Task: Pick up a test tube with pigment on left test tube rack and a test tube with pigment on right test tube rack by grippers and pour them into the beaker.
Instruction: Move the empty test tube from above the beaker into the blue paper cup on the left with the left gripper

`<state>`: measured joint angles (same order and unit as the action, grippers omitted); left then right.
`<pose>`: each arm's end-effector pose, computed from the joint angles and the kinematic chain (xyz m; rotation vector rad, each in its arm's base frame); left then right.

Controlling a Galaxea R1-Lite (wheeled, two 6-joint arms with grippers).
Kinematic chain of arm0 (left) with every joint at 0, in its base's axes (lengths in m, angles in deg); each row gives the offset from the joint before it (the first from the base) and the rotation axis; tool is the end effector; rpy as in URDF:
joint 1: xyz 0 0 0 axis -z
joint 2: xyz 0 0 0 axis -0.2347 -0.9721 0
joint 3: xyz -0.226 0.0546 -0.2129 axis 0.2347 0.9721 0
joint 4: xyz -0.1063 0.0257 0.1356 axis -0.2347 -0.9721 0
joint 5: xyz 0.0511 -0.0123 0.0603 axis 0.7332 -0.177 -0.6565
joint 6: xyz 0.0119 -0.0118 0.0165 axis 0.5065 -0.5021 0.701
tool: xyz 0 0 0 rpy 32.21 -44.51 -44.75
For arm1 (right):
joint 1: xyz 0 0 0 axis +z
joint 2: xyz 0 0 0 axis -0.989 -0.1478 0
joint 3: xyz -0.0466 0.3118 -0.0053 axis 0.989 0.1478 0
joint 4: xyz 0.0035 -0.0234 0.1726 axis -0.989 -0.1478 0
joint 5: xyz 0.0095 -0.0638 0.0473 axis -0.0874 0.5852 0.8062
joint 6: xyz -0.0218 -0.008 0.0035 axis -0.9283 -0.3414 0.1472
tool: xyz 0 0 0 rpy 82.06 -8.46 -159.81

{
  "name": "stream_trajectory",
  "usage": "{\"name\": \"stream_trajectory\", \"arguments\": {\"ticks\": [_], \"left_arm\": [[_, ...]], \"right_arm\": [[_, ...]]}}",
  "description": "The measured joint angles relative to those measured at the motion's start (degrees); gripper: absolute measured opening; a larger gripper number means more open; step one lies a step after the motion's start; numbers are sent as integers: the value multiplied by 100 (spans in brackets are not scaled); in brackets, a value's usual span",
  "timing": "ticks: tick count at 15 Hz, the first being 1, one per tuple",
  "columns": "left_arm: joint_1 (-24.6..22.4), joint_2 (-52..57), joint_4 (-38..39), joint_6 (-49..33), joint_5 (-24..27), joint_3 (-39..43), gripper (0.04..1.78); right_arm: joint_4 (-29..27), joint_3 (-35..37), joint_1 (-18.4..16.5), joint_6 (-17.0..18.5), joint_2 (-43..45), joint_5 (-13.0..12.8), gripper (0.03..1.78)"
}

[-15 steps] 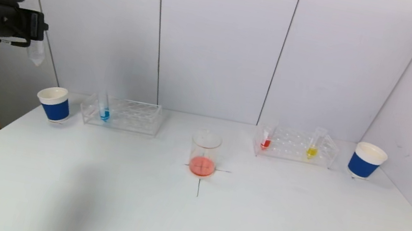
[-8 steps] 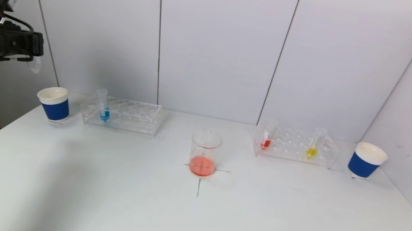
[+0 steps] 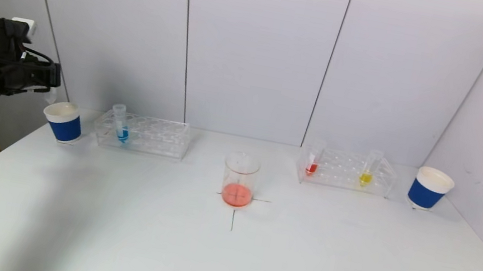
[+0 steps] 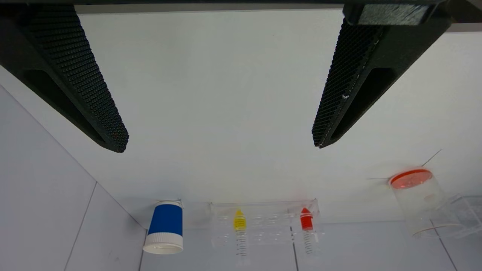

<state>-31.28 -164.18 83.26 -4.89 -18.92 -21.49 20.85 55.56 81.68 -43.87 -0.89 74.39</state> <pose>0.4162 0.1318 0.2078 0.0425 0.1900 0.2534 -0.0549 -0.0007 0.0765 0.0486 -0.0123 -0.0178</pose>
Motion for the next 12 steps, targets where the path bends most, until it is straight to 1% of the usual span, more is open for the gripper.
{"name": "stream_trajectory", "arguments": {"ticks": [5, 12], "left_arm": [[-6, -462, 527, 33, 12, 67, 46], [-1, -625, 613, 30, 108, 293, 46]], "right_arm": [[0, 0, -2, 0, 0, -2, 177], [-2, 0, 0, 2, 0, -2, 177]]}}
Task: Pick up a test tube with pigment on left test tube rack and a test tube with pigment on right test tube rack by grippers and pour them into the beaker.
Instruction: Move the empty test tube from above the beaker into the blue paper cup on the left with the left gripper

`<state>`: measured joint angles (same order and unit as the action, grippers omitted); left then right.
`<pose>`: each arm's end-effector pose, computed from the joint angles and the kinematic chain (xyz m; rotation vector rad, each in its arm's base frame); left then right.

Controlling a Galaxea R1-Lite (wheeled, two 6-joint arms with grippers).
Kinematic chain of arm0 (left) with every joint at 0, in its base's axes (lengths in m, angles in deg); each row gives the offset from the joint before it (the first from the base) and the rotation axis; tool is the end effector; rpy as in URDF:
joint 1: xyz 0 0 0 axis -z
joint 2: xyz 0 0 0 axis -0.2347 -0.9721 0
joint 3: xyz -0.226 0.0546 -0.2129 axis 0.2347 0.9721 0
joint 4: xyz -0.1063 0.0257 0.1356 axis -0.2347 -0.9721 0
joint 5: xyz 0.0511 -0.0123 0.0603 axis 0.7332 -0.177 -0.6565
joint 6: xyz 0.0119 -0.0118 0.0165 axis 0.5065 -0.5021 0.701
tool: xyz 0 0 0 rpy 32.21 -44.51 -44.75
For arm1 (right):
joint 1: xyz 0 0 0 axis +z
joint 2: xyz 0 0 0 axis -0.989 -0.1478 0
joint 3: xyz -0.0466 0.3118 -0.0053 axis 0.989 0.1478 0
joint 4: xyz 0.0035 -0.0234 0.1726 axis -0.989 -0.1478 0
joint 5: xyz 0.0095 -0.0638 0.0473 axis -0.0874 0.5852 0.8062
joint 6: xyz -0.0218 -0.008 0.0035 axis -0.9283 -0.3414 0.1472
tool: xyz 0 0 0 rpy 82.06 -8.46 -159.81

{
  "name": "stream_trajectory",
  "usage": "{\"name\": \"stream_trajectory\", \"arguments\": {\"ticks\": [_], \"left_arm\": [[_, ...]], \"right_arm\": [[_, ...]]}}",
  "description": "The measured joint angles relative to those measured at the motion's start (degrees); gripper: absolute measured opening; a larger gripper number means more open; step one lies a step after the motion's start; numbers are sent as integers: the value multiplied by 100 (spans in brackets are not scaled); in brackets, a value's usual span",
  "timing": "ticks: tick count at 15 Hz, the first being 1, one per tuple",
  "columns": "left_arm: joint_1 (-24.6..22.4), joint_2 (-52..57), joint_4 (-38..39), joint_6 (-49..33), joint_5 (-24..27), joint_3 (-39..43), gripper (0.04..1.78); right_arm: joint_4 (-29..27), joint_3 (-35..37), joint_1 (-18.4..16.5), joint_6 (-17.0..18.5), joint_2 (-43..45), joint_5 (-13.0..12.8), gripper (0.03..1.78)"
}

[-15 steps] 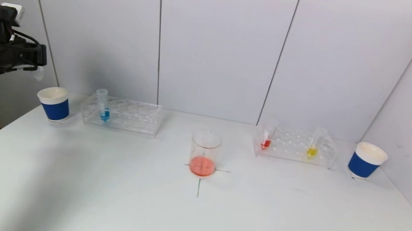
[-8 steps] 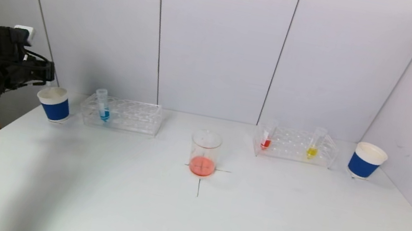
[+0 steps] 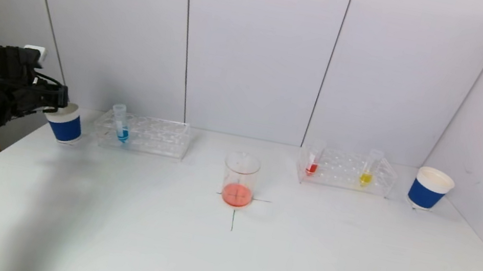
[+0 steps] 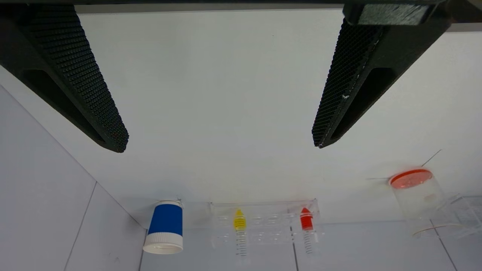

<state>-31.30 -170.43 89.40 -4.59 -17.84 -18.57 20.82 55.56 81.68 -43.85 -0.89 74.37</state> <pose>0.4337 0.1371 0.1564 0.0360 0.2415 0.2319 -0.0549 -0.0007 0.0764 0.0490 -0.0118 -0.0181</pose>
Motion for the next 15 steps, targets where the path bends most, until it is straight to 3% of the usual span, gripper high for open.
{"name": "stream_trajectory", "arguments": {"ticks": [11, 15], "left_arm": [[9, 17, 21, 0, 20, 89, 46], [1, 77, 11, 0, 74, 118, 67]], "right_arm": [[0, 0, 0, 0, 0, 0, 177], [2, 0, 0, 0, 0, -2, 177]]}}
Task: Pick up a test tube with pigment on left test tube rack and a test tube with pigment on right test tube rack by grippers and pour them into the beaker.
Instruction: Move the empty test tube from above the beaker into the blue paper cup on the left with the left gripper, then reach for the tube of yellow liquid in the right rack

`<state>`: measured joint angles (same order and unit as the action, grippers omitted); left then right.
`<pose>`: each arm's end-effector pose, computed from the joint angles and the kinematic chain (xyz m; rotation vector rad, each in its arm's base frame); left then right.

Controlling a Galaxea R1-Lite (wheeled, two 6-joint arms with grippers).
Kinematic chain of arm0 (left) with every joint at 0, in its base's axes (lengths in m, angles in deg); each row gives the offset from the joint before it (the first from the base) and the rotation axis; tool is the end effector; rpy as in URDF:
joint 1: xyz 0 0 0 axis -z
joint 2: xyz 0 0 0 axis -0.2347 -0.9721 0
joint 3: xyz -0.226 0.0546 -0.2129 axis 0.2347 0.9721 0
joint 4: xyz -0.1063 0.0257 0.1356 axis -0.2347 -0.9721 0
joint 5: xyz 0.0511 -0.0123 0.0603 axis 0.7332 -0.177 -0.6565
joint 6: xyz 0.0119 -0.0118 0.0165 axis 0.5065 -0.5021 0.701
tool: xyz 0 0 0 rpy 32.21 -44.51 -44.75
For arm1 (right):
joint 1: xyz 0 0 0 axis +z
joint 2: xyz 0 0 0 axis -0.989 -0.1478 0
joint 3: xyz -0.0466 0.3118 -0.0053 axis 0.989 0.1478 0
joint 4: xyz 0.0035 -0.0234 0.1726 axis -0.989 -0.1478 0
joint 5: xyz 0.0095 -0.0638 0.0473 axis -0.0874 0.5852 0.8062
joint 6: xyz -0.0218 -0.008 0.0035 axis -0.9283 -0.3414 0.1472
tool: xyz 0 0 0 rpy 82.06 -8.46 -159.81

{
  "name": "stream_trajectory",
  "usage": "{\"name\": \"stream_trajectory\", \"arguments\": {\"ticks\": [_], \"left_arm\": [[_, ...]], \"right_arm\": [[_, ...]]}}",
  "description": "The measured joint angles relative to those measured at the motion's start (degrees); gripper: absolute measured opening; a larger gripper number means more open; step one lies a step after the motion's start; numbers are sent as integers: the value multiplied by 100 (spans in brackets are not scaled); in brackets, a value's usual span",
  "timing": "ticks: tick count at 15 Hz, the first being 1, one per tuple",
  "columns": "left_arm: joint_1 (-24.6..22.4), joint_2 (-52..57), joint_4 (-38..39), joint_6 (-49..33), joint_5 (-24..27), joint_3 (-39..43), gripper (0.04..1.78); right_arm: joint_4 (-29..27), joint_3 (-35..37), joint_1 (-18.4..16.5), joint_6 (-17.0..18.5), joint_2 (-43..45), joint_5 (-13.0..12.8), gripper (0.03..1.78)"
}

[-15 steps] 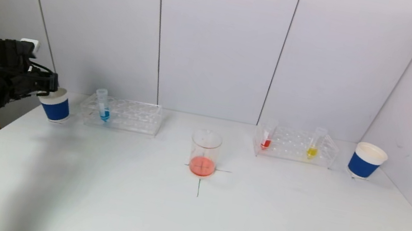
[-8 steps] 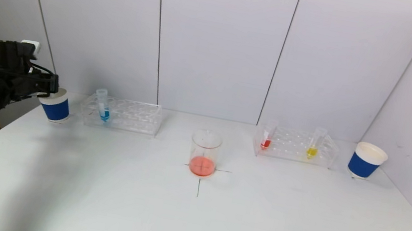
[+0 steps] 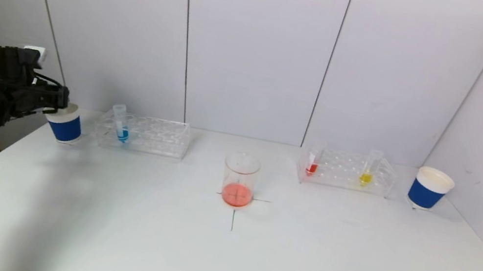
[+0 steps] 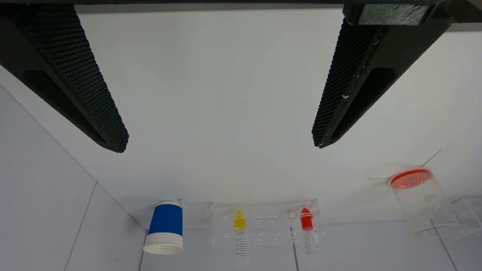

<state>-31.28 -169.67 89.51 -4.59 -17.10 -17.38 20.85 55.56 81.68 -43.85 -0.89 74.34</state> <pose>0.4300 0.1354 0.1572 0.0335 0.2461 0.2185 -0.0549 -0.0007 0.0765 0.0490 -0.0123 -0.0186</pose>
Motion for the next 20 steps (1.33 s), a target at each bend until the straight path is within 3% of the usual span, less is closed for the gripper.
{"name": "stream_trajectory", "arguments": {"ticks": [5, 8, 15, 20], "left_arm": [[-1, 65, 10, 5, 22, 69, 144], [-1, 102, 10, 2, 28, 89, 171], [173, 684, -17, -37, 41, 367, 177], [724, 2063, -50, -28, 46, 1420, 177]], "right_arm": [[0, 0, -2, 0, 0, 2, 177], [0, 0, 0, 0, 0, 5, 177], [0, 0, 2, 0, 0, 2, 177], [0, 0, 0, 0, 0, 5, 177]]}}
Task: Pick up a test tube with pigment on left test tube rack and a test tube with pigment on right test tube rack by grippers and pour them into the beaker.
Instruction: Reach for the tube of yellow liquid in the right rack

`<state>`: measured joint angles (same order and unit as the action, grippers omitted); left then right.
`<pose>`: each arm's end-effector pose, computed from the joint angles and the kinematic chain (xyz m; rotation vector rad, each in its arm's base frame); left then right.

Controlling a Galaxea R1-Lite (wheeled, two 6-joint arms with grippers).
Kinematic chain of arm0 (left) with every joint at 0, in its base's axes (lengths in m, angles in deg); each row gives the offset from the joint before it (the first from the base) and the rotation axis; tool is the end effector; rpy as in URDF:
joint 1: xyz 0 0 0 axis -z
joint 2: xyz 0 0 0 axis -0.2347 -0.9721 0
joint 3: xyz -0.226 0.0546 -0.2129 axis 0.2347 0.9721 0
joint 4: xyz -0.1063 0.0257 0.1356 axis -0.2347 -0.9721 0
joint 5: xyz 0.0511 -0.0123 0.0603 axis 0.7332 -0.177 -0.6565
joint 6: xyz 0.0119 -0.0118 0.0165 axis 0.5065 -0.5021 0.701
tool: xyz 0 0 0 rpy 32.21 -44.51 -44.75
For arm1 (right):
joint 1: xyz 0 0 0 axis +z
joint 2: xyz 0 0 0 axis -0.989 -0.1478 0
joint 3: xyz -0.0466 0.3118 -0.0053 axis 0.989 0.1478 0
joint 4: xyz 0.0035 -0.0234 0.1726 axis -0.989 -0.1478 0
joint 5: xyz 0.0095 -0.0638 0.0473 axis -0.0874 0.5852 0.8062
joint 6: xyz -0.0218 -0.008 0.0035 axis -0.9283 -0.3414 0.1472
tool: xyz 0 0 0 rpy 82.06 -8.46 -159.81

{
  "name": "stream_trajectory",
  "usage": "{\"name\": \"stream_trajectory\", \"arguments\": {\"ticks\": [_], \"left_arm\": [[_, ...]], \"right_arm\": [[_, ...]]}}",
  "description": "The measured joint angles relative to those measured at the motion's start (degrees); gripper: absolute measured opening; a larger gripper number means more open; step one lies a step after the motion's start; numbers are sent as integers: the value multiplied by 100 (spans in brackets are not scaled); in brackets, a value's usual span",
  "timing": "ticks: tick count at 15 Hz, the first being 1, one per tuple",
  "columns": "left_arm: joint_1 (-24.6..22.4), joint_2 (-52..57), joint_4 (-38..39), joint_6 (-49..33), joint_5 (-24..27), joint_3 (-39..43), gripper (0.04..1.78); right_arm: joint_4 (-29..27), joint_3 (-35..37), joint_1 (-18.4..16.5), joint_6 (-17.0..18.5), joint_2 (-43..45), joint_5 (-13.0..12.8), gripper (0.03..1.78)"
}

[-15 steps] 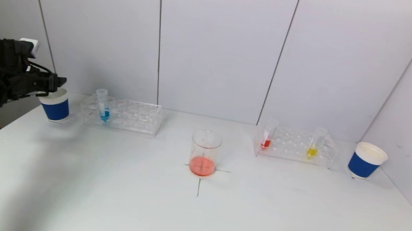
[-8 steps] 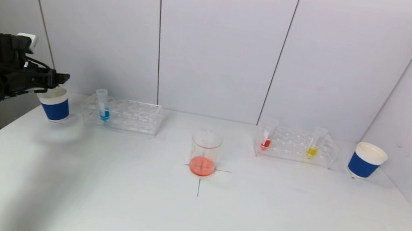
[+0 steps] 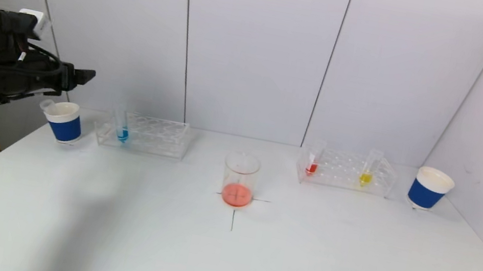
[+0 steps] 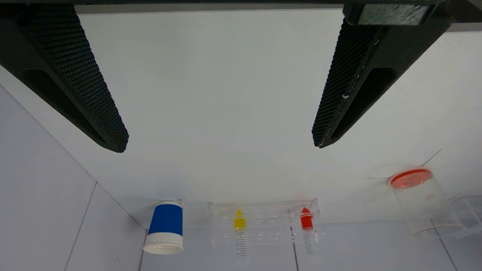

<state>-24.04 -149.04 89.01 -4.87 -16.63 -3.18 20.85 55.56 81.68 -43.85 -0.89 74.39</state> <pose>0.3533 0.0633 0.2371 0.0573 0.1399 0.0894 -0.0549 -0.0007 0.0765 0.0490 -0.0123 -0.0178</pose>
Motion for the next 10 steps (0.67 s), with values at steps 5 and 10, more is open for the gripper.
{"name": "stream_trajectory", "arguments": {"ticks": [5, 10], "left_arm": [[499, 1959, -146, 38, 0, 1389, 177], [725, 4372, -855, 79, -2, 2949, 177]], "right_arm": [[-2, 0, -2, 0, 0, -2, 177], [0, 0, 2, 0, 0, -2, 177]]}}
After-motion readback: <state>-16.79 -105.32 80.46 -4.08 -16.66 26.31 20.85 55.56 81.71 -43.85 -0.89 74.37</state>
